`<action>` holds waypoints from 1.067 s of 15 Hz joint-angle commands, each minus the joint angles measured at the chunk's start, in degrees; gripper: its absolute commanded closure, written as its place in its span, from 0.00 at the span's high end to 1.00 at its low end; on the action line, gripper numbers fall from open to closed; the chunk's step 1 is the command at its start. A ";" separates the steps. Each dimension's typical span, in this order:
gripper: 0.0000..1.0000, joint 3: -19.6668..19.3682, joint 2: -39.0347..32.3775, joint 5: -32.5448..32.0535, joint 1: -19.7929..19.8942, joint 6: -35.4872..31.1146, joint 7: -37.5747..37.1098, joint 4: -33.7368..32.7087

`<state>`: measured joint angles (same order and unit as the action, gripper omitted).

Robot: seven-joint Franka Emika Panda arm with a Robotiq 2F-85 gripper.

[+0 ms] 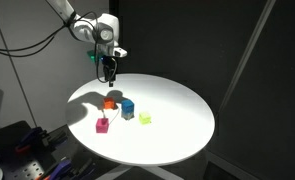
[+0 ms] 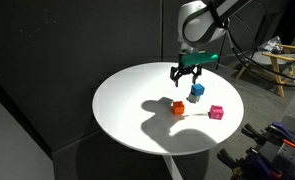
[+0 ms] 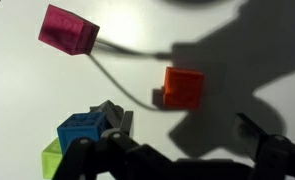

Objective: Pick up the orange block and put it on mulberry pink block

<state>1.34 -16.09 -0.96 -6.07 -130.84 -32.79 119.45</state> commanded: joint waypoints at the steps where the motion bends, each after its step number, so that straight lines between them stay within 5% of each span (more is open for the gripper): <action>1: 1.00 -0.68 -0.85 -0.18 -0.90 -0.12 -0.59 -0.88; 16: 1.00 -4.10 -10.37 -0.89 -4.62 -9.00 -4.71 -3.26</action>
<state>-1.13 -25.03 -0.96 -9.43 -139.69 -35.05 117.67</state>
